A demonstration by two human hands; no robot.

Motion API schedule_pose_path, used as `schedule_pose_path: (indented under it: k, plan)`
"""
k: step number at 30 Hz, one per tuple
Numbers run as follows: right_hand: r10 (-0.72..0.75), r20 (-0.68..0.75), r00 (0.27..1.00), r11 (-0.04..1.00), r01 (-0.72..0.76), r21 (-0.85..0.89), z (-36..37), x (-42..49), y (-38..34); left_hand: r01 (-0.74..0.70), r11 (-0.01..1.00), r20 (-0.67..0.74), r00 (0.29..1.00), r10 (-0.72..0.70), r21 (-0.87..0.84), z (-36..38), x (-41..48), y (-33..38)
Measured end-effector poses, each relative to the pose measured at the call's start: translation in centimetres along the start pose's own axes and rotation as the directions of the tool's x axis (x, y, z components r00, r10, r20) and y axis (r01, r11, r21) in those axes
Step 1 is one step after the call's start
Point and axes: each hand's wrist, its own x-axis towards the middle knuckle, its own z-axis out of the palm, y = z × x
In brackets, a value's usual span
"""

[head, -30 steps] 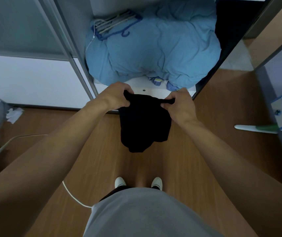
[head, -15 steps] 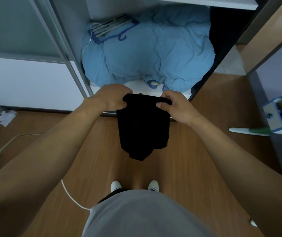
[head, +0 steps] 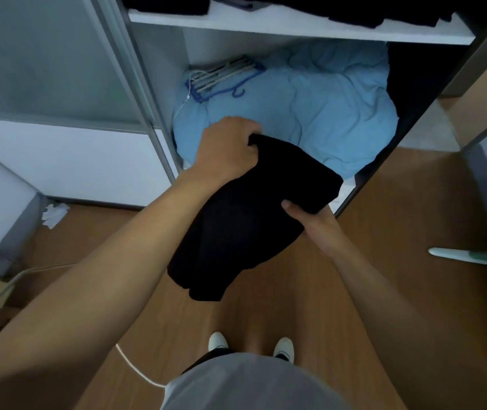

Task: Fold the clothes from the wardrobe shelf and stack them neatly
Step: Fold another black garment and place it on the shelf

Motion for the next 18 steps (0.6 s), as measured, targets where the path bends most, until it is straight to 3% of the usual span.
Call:
schedule_pose_path:
  k: [6,9,11,13,15,18]
  plan:
    - [0.123,0.24,0.963,0.926,-0.198,0.322,2.7,0.9,-2.3,0.076,0.997,-0.331,0.941,-0.072,-0.001,-0.9,0.0,-2.7]
    - [0.217,0.316,0.923,0.815,-0.35,0.461,3.4,0.6,-2.8,0.083,0.944,-0.344,0.918,-0.196,-0.318,0.2,-0.9,-3.9]
    - [0.228,0.31,0.923,0.762,-0.367,0.533,3.2,0.5,-2.7,0.08,0.84,-0.205,0.953,-0.221,-0.537,1.6,-2.8,-4.7]
    - [0.24,0.295,0.925,0.732,-0.372,0.57,2.6,0.4,-2.6,0.173,0.752,0.003,0.975,-0.222,-0.636,4.0,-5.2,-5.6]
    - [0.237,0.292,0.926,0.706,-0.371,0.604,2.0,0.2,-2.9,0.337,0.621,0.23,0.941,-0.248,-0.708,6.4,-7.3,-6.8]
    - [0.211,0.294,0.932,0.641,-0.359,0.678,1.6,-0.2,-3.4,0.545,0.292,0.481,0.835,-0.267,-0.786,8.6,-8.8,-8.1]
